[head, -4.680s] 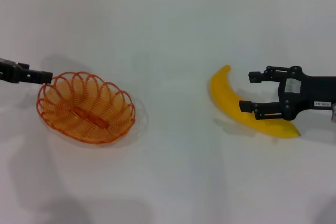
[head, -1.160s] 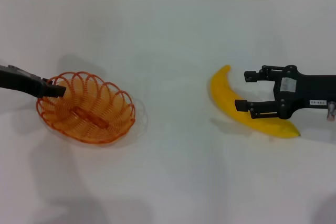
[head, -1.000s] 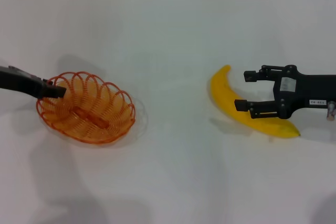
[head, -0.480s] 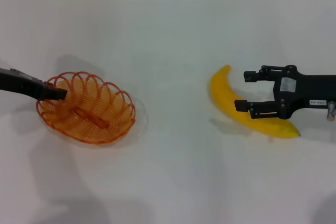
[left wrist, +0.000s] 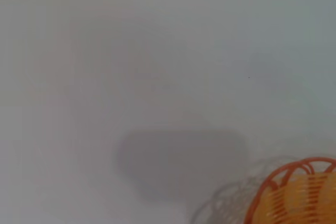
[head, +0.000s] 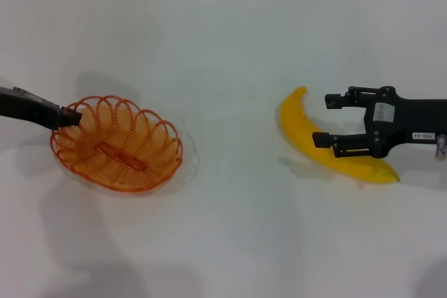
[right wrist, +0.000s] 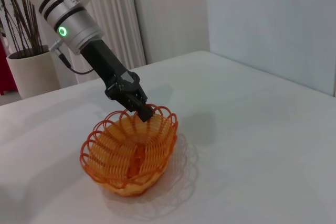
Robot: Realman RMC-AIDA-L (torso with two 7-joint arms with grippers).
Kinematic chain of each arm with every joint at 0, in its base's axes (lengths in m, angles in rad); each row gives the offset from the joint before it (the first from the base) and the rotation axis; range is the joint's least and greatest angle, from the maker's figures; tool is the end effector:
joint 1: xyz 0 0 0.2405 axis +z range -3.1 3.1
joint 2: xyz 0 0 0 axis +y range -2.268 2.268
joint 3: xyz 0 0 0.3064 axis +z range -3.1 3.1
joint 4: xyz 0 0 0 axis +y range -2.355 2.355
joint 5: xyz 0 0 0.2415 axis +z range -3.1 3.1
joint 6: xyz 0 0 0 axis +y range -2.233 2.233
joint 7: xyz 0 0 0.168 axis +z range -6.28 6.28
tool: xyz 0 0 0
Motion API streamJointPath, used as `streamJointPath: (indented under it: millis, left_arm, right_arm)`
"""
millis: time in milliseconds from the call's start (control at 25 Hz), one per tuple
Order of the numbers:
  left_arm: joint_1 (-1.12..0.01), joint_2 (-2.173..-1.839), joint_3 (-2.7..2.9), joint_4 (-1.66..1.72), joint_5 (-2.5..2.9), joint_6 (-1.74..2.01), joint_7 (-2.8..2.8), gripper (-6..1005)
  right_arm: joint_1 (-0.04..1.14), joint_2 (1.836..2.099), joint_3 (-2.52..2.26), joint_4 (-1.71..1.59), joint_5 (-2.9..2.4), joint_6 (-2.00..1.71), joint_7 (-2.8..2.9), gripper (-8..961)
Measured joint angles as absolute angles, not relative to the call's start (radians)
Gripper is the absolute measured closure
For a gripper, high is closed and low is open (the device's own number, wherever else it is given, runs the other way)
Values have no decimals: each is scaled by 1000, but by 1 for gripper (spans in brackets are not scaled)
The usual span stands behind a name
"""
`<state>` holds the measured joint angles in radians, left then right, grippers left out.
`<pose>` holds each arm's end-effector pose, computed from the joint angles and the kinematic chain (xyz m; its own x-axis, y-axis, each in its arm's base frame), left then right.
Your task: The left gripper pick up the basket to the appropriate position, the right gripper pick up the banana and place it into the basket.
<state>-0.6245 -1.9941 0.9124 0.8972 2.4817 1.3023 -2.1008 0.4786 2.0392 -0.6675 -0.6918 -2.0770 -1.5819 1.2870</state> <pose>-0.3337 0.4556 0.0088 0.7155 0.6940 0.0801 0.6465 -0.6143 -0.4524 0.3431 0.3709 -0.0226 0.8640 -0.2883 -0.4127 -0.3995 -0.8915 -0.2137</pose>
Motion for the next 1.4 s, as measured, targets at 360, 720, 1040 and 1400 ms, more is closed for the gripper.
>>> streamJointPath:
  millis: [360, 720, 1040, 1400]
  left_arm:
    - [-612, -2006, 913, 964, 2470, 1304, -2101, 893]
    - [-606, -2027, 912, 1020, 2410, 1301, -2081, 903]
    - [-608, -2026, 906, 1015, 2312, 1277, -2035, 908]
    - [-601, -2025, 903, 978, 2225, 1209, -2020, 923]
  right_arm:
    - [477, 2039, -664, -692, -2077, -1583, 1287, 119]
    - [478, 2039, -663, -692, -2077, -1583, 1287, 119]
    - [481, 2039, -663, -692, -2077, -1583, 1289, 119]
    - [486, 2039, -667, -692, -2077, -1583, 1298, 119]
